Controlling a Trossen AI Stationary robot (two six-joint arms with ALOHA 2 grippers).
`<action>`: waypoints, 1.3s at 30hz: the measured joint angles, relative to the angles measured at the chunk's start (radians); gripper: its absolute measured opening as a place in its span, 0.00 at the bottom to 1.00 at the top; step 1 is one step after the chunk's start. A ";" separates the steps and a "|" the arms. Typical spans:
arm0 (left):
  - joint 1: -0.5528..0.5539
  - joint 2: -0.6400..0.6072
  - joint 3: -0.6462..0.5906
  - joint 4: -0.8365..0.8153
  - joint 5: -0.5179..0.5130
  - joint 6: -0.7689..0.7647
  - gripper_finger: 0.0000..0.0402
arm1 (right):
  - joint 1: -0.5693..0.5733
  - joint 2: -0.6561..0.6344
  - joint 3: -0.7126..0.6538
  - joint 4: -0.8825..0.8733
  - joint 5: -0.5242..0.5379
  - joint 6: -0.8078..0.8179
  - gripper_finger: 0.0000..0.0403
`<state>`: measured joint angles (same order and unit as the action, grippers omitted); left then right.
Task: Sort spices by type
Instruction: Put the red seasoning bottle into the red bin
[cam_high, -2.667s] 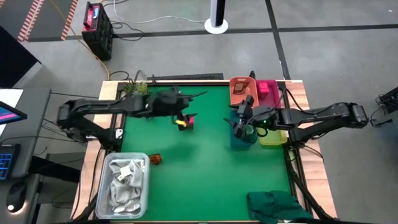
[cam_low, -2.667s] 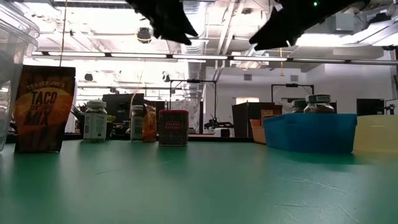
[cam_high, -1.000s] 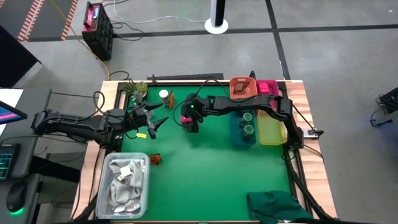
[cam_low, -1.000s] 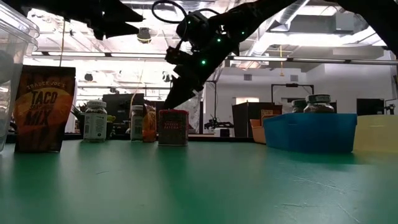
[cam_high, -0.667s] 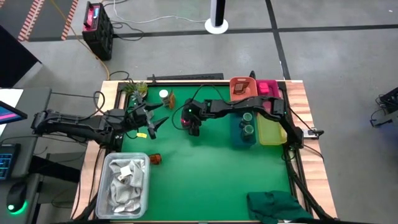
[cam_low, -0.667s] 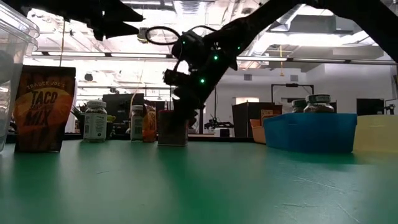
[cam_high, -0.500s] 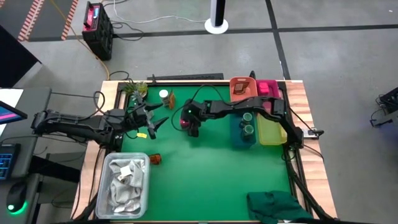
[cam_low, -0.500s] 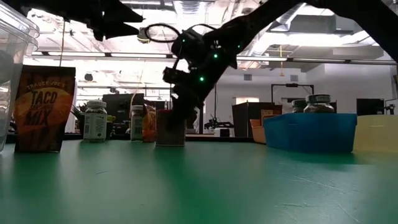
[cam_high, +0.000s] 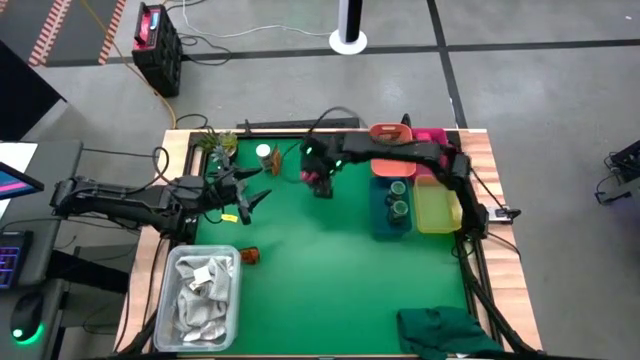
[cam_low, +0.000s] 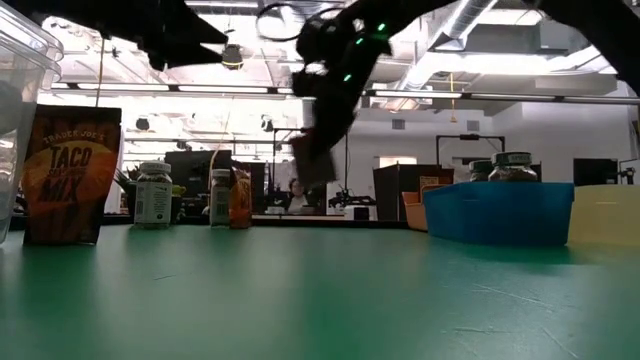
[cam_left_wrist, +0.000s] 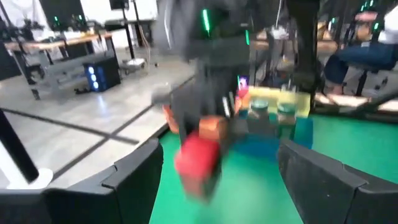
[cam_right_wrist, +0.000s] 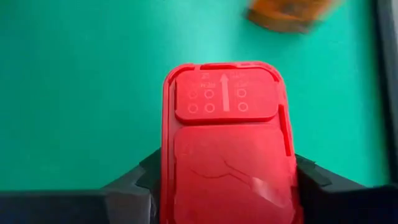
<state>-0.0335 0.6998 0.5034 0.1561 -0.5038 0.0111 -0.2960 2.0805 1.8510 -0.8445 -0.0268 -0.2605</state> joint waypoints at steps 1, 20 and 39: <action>-0.001 0.000 0.000 -0.018 0.000 -0.007 0.75 | -0.017 -0.026 -0.005 -0.028 0.001 0.015 0.55; -0.013 0.118 -0.076 0.070 0.006 -0.128 0.75 | -0.206 -0.726 -0.694 0.080 0.422 0.443 0.57; -0.013 0.117 -0.076 0.084 0.066 -0.147 0.75 | -0.260 -0.899 -0.952 -0.140 0.655 0.725 0.57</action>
<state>-0.0467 0.8173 0.4271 0.2400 -0.4374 -0.1362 -0.5560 1.1820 0.8993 -0.9841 0.6277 0.4641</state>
